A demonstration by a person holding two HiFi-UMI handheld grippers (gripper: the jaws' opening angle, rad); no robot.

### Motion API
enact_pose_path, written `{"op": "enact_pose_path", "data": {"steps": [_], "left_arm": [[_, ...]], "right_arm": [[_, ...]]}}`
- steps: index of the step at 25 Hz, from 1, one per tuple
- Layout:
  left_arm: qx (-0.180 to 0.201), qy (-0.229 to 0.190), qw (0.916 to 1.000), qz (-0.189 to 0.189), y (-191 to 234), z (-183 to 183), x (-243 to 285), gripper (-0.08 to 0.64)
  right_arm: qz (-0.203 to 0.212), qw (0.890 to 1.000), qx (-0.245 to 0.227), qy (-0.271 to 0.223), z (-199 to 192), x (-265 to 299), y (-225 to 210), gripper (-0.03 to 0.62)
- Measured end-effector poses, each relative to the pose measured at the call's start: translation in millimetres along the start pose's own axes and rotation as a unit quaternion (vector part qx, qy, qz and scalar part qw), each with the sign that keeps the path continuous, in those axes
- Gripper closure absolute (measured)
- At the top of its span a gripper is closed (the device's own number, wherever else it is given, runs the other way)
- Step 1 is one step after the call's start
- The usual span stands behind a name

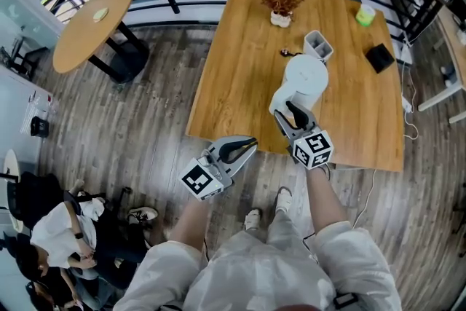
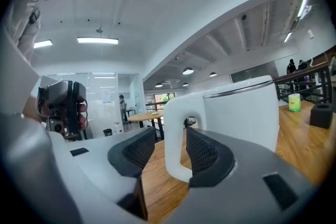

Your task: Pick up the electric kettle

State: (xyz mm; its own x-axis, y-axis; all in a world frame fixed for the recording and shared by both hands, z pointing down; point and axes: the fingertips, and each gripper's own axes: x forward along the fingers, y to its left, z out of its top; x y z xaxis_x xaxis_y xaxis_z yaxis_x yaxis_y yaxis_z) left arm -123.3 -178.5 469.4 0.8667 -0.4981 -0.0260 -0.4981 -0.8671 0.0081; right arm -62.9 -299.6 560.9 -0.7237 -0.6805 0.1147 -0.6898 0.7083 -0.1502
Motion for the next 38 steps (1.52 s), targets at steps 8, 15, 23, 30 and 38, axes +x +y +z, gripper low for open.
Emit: {"op": "enact_pose_path", "data": {"steps": [8, 15, 23, 30, 38], "left_arm": [[-0.014, 0.008, 0.9999, 0.002, 3.6, -6.9, 0.2, 0.549], [-0.004, 0.008, 0.9999, 0.006, 7.2, -4.4, 1.0, 0.549], [0.002, 0.005, 1.0000, 0.004, 6.6, 0.2, 6.0, 0.549], [0.000, 0.007, 1.0000, -0.004, 6.5, -6.3, 16.1, 0.549], [-0.005, 0.008, 0.9999, -0.013, 7.6, -8.4, 29.1, 0.549]], "right_arm": [[0.006, 1.000, -0.018, 0.014, -2.4, 22.7, -3.1, 0.411], [-0.007, 0.999, -0.029, 0.015, 1.3, 29.4, -4.5, 0.418], [0.012, 0.999, -0.036, 0.026, 0.0, 17.8, -3.7, 0.449], [0.058, 0.996, -0.050, 0.043, -5.0, 2.8, -2.5, 0.449], [0.129, 0.986, -0.076, 0.076, -8.7, -28.3, -3.1, 0.449]]}}
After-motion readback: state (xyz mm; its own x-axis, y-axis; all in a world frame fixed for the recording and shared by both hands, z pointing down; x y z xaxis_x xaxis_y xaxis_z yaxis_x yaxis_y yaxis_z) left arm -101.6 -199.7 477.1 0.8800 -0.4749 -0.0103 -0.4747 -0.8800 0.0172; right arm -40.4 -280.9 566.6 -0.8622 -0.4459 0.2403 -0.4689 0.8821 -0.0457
